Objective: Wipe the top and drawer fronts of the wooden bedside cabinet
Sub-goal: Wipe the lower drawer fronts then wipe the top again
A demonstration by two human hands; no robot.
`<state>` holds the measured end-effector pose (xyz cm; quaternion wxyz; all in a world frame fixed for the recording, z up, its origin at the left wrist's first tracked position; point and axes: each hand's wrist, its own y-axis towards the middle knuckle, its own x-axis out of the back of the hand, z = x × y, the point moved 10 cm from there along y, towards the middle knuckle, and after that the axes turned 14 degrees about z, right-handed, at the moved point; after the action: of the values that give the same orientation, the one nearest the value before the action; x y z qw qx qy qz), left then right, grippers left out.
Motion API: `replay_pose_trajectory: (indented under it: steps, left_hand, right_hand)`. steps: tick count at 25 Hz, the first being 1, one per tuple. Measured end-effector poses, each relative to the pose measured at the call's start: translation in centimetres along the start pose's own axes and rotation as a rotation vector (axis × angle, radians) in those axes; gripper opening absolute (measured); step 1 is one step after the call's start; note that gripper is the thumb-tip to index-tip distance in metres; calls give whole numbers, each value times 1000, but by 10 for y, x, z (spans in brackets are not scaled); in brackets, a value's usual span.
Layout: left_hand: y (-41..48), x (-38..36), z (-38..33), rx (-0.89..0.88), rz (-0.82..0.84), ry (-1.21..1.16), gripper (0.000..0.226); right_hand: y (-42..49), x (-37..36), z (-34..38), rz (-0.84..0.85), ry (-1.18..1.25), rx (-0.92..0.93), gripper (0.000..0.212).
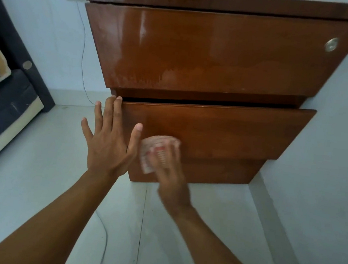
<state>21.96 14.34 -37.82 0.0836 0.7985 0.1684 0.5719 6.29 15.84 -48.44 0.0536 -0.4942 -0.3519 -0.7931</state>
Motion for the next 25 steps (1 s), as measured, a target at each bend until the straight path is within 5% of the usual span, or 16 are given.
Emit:
replay_pose_trajectory:
  steps: [3, 7, 20, 25]
  left_hand:
    - [0, -2, -2, 15, -15, -7, 83]
    - [0, -5, -1, 12, -35, -13, 82]
    - [7, -8, -2, 35, -45, 0, 80]
    - [9, -13, 0, 47, -32, 25, 80]
  right_hand:
    - [22, -51, 44, 150, -82, 221, 51]
    - [29, -57, 10, 117, -372, 255, 64]
    - [-40, 36, -209, 99, -488, -255, 75]
    - [-60, 97, -268, -71, -209, -605, 71]
